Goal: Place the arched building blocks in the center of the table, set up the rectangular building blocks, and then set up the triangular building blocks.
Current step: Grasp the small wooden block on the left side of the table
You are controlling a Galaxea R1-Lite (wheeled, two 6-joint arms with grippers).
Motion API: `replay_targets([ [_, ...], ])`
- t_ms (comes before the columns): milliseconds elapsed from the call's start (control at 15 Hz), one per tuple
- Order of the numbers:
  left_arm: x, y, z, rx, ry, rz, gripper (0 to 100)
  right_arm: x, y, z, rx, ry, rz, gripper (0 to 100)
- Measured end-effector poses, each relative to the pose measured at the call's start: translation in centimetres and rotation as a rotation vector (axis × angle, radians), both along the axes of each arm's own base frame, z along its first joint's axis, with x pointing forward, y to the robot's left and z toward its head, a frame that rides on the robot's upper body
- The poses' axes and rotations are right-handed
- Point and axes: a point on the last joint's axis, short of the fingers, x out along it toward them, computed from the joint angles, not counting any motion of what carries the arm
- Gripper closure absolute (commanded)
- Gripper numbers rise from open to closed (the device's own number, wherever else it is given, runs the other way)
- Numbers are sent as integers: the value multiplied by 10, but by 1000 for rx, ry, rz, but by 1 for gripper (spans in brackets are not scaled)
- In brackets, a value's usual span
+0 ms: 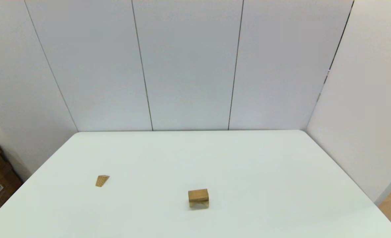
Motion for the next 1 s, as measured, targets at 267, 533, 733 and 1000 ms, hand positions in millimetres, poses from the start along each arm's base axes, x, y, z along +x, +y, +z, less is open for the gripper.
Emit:
replay_targets([
  [267, 0, 0, 0, 0, 0, 0, 0, -2, 0, -7, -6, 15, 46, 0],
  [533, 0, 0, 0, 0, 0, 0, 0, -11, 0, -25, -5, 39, 73, 0],
  [733, 0, 0, 0, 0, 0, 0, 0, -19, 0, -39, -3, 76, 71, 0],
  [1000, 0, 0, 0, 0, 0, 0, 0, -24, 0, -53, 2, 130, 44, 0],
])
